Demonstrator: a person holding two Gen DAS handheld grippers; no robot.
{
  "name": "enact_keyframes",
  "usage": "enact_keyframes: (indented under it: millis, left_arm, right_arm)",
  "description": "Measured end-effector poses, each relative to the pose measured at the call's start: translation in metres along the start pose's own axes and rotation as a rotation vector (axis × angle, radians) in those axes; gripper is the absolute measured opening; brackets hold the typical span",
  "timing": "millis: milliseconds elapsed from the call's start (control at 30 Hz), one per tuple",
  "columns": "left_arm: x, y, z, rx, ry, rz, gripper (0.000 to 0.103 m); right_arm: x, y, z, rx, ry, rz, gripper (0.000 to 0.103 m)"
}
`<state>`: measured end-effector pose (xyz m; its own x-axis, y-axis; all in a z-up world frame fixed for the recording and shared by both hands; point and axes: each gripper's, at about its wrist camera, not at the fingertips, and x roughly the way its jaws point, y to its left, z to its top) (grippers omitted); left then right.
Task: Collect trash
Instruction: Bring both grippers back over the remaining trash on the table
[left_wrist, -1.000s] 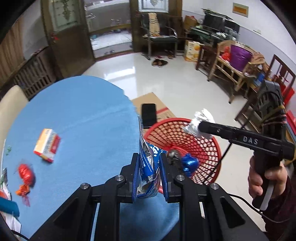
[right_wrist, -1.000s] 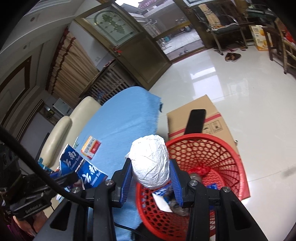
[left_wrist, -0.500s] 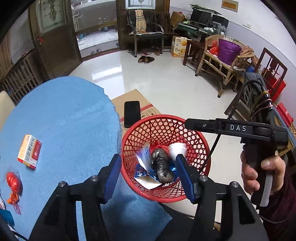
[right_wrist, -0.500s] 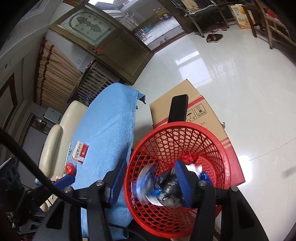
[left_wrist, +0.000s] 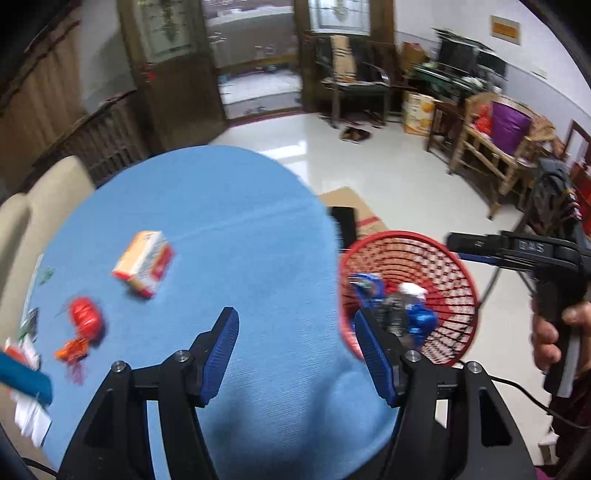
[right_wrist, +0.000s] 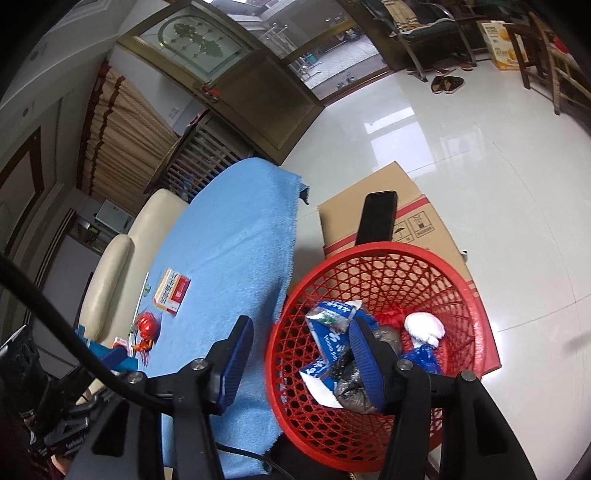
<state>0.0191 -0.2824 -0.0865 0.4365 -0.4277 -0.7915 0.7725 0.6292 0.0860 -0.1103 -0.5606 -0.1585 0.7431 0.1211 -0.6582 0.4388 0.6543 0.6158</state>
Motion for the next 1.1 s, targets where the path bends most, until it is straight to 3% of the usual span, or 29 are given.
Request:
enact_keyframes:
  millis: [200,633,1100]
  left_arm:
    - [-0.014,0.037,-0.012,-0.094,-0.027,0.068,0.067]
    - [-0.024,0.081,-0.062,-0.215,0.001,0.088,0.068]
    - [-0.057,0.132,-0.092,-0.341,-0.05,0.193,0.068]
  right_arm:
    - [0.008,0.027,-0.005,-0.054,0.026,0.005,0.058]
    - [0.041,0.105,-0.027,-0.22,0.106,0.05,0.058]
    - [0.056,0.192,-0.053,-0.417,0.141,0.088,0.058]
